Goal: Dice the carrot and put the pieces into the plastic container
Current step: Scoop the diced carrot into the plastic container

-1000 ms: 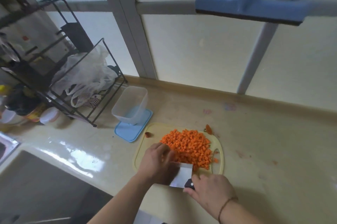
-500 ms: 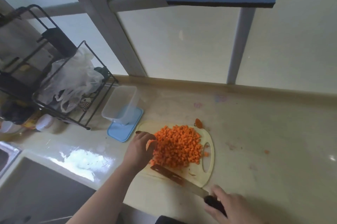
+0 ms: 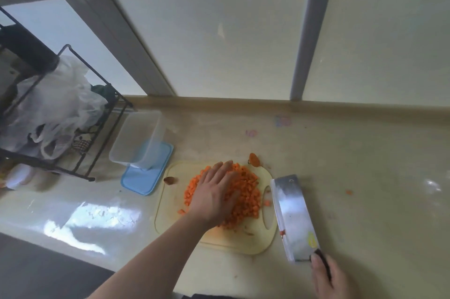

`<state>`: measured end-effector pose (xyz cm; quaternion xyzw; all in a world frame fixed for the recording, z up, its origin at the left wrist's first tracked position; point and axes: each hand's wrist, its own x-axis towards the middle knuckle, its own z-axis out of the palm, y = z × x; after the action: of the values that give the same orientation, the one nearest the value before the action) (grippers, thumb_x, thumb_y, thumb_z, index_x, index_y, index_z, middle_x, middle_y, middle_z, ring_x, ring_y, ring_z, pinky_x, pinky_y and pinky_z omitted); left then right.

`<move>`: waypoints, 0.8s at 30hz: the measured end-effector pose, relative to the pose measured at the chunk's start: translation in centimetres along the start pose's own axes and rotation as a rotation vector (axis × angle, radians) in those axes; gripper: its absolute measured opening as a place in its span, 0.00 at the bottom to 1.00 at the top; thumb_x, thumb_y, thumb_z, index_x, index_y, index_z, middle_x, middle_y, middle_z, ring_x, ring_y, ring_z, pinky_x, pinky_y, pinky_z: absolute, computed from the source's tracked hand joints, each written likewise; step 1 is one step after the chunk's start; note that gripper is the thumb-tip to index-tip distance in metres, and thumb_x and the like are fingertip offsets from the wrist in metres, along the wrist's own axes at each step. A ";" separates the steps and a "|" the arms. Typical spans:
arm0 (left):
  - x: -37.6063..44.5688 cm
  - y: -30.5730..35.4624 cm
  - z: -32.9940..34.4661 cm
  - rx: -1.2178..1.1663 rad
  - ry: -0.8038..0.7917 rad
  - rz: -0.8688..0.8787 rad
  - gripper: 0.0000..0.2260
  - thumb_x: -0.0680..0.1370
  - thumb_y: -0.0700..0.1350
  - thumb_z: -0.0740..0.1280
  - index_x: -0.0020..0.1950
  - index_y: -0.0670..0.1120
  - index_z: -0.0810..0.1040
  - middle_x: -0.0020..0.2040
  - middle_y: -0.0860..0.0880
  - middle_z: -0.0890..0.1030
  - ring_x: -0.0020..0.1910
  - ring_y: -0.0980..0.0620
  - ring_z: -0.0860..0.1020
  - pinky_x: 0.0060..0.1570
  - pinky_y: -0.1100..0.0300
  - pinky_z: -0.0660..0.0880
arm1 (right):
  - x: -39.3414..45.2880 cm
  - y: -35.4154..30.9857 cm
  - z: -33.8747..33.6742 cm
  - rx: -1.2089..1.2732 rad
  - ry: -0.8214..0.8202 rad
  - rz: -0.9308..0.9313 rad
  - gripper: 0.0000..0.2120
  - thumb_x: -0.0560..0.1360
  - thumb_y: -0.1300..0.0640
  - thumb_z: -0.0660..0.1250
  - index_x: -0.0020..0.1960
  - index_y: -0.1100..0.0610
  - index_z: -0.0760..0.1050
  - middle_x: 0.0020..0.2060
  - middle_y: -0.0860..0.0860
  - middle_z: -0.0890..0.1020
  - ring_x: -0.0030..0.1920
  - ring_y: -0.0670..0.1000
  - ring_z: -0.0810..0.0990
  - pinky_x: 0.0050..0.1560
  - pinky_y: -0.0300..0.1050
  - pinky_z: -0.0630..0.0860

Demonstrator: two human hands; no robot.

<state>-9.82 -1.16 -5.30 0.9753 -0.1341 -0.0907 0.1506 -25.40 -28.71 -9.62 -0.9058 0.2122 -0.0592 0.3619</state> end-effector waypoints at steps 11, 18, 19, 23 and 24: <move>1.6 -0.3 1.1 0.065 -0.131 0.040 0.33 0.80 0.68 0.45 0.82 0.56 0.56 0.83 0.55 0.53 0.82 0.50 0.48 0.79 0.47 0.39 | 0.0 -4.4 -0.2 0.109 -0.238 0.139 0.29 0.73 0.34 0.58 0.39 0.58 0.82 0.36 0.57 0.84 0.40 0.55 0.81 0.34 0.42 0.70; 1.3 -0.2 0.9 0.030 -0.089 0.084 0.32 0.80 0.67 0.49 0.81 0.54 0.62 0.81 0.52 0.61 0.80 0.49 0.54 0.79 0.48 0.44 | 0.3 -5.2 0.7 0.186 -0.255 0.209 0.55 0.57 0.15 0.40 0.44 0.61 0.81 0.38 0.59 0.84 0.42 0.64 0.81 0.39 0.47 0.68; 1.3 -0.2 0.9 0.027 -0.085 0.086 0.32 0.80 0.67 0.49 0.81 0.54 0.62 0.81 0.52 0.60 0.80 0.49 0.54 0.79 0.49 0.43 | 0.4 -5.6 0.6 0.174 -0.264 0.220 0.54 0.57 0.15 0.40 0.44 0.59 0.81 0.36 0.58 0.83 0.41 0.64 0.80 0.39 0.47 0.67; 1.6 -0.1 1.2 0.041 -0.089 0.117 0.34 0.80 0.68 0.49 0.82 0.53 0.60 0.83 0.52 0.57 0.82 0.48 0.52 0.79 0.51 0.42 | 0.6 -6.3 1.2 0.186 -0.225 0.225 0.28 0.73 0.33 0.58 0.44 0.57 0.80 0.39 0.56 0.83 0.42 0.61 0.80 0.42 0.48 0.68; 1.6 -0.1 1.3 0.046 -0.081 0.129 0.34 0.80 0.68 0.50 0.81 0.53 0.61 0.82 0.52 0.59 0.81 0.47 0.53 0.79 0.50 0.43 | 0.5 -6.3 1.4 0.181 -0.220 0.213 0.30 0.70 0.27 0.54 0.42 0.52 0.77 0.35 0.52 0.81 0.39 0.59 0.78 0.41 0.48 0.68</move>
<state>-8.53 -1.91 -6.76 0.9633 -0.2048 -0.1169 0.1283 -22.46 -23.98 -6.38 -0.8428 0.2599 0.0603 0.4674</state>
